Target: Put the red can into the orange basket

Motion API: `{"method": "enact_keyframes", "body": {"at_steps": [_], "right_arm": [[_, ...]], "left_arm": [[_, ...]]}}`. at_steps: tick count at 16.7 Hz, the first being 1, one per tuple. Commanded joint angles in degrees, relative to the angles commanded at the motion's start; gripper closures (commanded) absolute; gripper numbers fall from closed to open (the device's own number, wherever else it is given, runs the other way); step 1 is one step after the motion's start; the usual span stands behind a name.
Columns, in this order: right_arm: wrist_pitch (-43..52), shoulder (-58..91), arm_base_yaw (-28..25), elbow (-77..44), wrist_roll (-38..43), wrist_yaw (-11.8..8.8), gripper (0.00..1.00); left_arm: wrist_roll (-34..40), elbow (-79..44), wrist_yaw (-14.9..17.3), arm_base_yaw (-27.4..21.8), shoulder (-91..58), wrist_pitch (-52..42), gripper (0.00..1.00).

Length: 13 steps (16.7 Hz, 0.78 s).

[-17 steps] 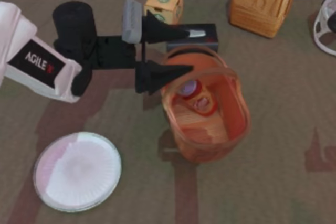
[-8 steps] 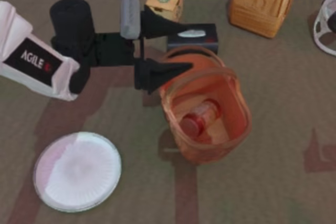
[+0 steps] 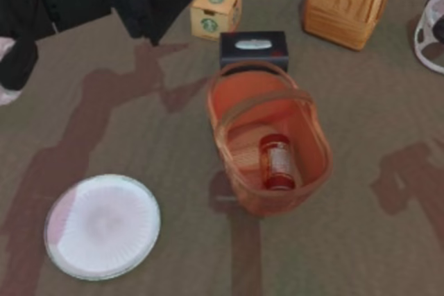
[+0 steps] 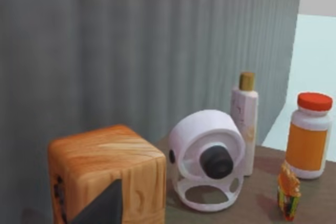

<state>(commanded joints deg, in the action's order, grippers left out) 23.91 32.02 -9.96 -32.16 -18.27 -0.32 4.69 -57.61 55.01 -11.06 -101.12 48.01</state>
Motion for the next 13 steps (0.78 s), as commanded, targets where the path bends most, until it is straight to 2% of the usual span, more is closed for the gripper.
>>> {"method": "enact_keyframes", "body": {"at_steps": [8, 13], "right_arm": [[33.43, 51.58, -13.06, -52.55, -25.58, 0.58, 0.00], [51.85, 80.27, -20.47, -81.68, -39.76, 0.70, 0.00]], "left_arm": [[2.19, 22.96, -27.38, 7.63, 52.27, -21.73, 0.00], [-0.09, 39.89, -42.39, 10.56, 78.99, -35.22, 0.00]]}}
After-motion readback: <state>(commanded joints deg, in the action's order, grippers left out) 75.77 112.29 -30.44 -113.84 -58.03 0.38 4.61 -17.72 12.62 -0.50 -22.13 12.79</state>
